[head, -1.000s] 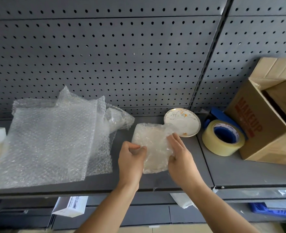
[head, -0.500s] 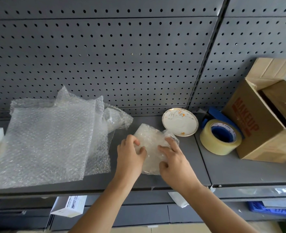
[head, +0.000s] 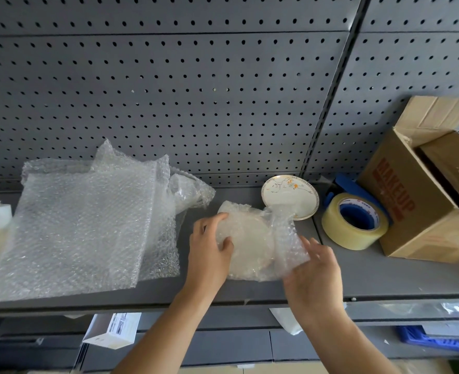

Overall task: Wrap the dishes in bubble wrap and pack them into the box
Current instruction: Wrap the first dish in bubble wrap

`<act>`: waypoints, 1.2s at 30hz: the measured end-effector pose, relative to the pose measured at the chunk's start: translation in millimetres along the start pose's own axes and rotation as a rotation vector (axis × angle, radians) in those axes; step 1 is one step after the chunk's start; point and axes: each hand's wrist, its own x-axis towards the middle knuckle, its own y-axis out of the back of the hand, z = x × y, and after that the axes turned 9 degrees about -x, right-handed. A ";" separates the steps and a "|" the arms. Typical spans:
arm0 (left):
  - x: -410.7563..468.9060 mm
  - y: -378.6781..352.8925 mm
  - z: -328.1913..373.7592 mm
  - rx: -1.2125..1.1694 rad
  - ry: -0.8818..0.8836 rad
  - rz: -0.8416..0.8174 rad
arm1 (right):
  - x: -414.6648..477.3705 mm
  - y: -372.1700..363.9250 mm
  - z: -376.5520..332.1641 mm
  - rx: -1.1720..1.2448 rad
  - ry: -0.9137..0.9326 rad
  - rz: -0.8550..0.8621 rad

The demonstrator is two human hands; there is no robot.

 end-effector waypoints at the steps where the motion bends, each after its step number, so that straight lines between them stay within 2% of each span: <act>1: 0.2 0.6 -0.7 -0.009 0.003 0.001 | -1.2 -1.0 -4.3 0.028 -0.047 -0.010; 3: 0.6 2.6 -0.9 -0.037 0.009 -0.003 | 0.6 -0.7 -5.4 0.046 -0.082 -0.033; 7: -0.7 5.6 2.2 -0.076 0.000 -0.040 | 6.8 -2.5 -5.2 -0.132 -0.024 0.010; 13: -3.4 5.7 -1.2 -0.027 -0.004 -0.025 | 9.0 -15.1 0.1 -0.180 -0.010 -0.144; 14: -3.7 5.2 -1.8 -0.013 -0.011 -0.021 | 11.6 -13.4 3.8 -0.264 0.018 -0.129; 18: -4.6 0.4 0.7 0.132 -0.049 -0.006 | 15.9 -15.6 17.5 -0.850 0.230 -0.094; 22: -7.4 -8.4 5.1 0.234 -0.083 0.036 | 30.2 -11.7 41.4 -1.488 0.669 -0.081; 23: -7.4 -10.5 3.5 0.250 -0.122 0.050 | 34.5 -9.3 48.6 -1.584 0.722 -0.077; 26: -7.0 -16.2 -2.2 0.309 -0.249 0.070 | 39.3 -5.7 57.0 -1.737 0.760 -0.045; 30: -8.5 -20.2 -1.3 0.379 -0.243 0.026 | 32.4 -16.0 57.4 -1.996 0.770 0.029; 32: -6.8 -20.6 0.7 0.416 -0.264 -0.010 | 30.6 -14.9 56.9 -2.049 0.819 0.016; 33: -5.4 -20.3 2.6 0.427 -0.288 -0.045 | 31.0 -12.6 54.5 -2.006 0.779 -0.044; 36: -2.0 -17.6 8.3 0.454 -0.375 -0.158 | 39.5 -4.8 38.8 -1.636 0.542 -0.242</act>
